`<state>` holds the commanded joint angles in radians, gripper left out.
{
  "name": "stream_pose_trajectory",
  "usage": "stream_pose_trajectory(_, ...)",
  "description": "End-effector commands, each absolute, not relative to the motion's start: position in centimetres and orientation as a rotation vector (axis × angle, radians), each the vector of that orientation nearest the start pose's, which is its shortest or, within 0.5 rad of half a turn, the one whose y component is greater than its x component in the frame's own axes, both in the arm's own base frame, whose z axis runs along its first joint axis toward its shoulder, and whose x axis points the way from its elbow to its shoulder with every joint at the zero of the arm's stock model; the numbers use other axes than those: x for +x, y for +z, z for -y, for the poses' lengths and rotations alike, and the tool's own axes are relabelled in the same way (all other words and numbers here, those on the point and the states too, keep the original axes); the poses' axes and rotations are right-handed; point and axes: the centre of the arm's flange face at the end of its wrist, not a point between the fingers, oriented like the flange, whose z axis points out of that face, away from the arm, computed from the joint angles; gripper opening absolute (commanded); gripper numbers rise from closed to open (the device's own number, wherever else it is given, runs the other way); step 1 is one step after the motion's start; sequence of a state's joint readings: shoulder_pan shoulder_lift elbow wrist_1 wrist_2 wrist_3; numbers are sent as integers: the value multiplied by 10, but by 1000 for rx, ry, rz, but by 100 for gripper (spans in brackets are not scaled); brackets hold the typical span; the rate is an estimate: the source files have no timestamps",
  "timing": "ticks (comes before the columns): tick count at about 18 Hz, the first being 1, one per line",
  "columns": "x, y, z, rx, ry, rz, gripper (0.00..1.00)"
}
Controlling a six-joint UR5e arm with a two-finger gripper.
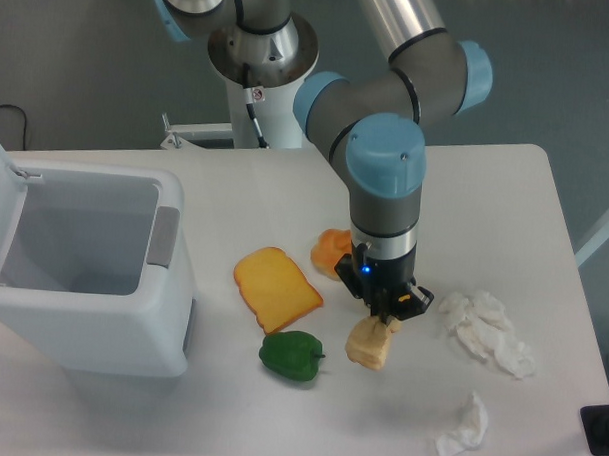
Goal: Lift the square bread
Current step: 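Lift the gripped bread roll up off the table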
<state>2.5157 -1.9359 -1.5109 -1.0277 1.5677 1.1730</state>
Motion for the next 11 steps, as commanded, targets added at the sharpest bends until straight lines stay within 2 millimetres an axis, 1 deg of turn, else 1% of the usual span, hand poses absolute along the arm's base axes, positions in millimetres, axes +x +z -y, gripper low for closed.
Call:
stream_pose_trajectory(1,-445,368,-484,-2992,309,-405,21)
stream_pose_trajectory(2,-442,371,-473,-2997,301,-432,21)
stream_pose_trajectory(3,-445,371,-460,-3000,293,-413,21)
stream_pose_trajectory(4,-449,375,-455,-2999,298,-401,21)
stream_pose_trajectory(6,-448,375,-454,-3002,296,-406,21)
stream_pose_trajectory(8,-445,379,-451,-2996,304,-420,21)
stream_pose_trajectory(11,-449,386,-444,-2996,315,-403,21)
